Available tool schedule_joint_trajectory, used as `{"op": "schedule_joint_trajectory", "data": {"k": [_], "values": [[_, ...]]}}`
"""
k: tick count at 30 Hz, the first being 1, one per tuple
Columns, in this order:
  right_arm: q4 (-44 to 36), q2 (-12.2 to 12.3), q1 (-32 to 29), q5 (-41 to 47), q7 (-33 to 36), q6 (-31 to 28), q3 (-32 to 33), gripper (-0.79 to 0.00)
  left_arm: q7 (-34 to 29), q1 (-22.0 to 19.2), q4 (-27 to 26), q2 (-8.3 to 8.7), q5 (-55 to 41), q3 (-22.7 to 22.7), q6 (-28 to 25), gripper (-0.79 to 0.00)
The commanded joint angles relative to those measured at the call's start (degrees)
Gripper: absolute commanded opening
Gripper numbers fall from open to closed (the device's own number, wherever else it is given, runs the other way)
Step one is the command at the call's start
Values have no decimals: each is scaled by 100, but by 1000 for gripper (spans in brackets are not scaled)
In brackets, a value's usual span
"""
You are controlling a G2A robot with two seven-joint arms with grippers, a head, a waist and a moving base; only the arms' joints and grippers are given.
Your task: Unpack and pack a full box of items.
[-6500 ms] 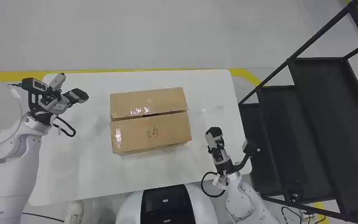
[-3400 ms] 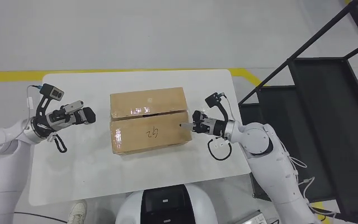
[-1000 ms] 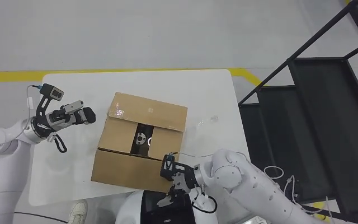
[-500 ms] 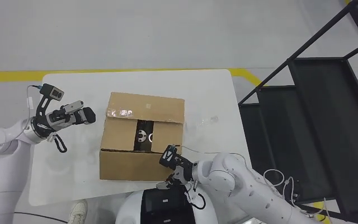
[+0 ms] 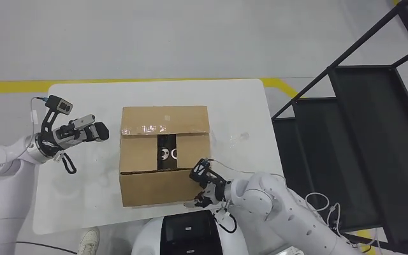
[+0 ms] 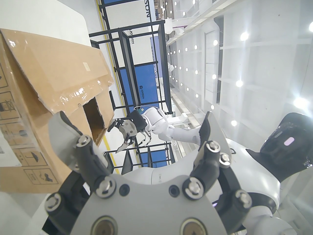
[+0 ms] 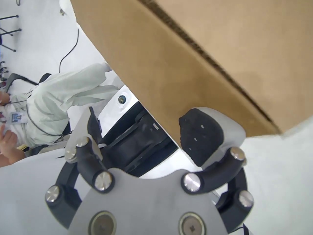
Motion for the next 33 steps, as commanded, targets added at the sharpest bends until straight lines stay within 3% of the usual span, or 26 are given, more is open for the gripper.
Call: {"op": "schedule_joint_trajectory", "data": {"k": [1,9,14,20,23,27,33], "values": [[-14,31,-40,494,187,-469,72,0,-1,70,-164,11,4,-46,-9,0],[14,268,-287,3033,941,-2302,802,0,-975,332,-606,116,-48,-391,-163,0],[303,399,-360,4606,1136,-2856,1315,0,-1254,305,-639,197,178,10,146,0],[421,556,-390,5660,1147,-2908,1571,0,-1254,-44,108,282,171,537,211,0],[441,638,-396,5871,1097,-2959,1596,0,-724,-275,550,230,250,616,-368,0],[450,743,-373,6008,1057,-2999,1555,0,-478,-421,745,140,172,902,-670,0],[437,902,-271,6168,1134,-2922,1325,0,-377,-742,967,59,316,1242,-589,0]]}}
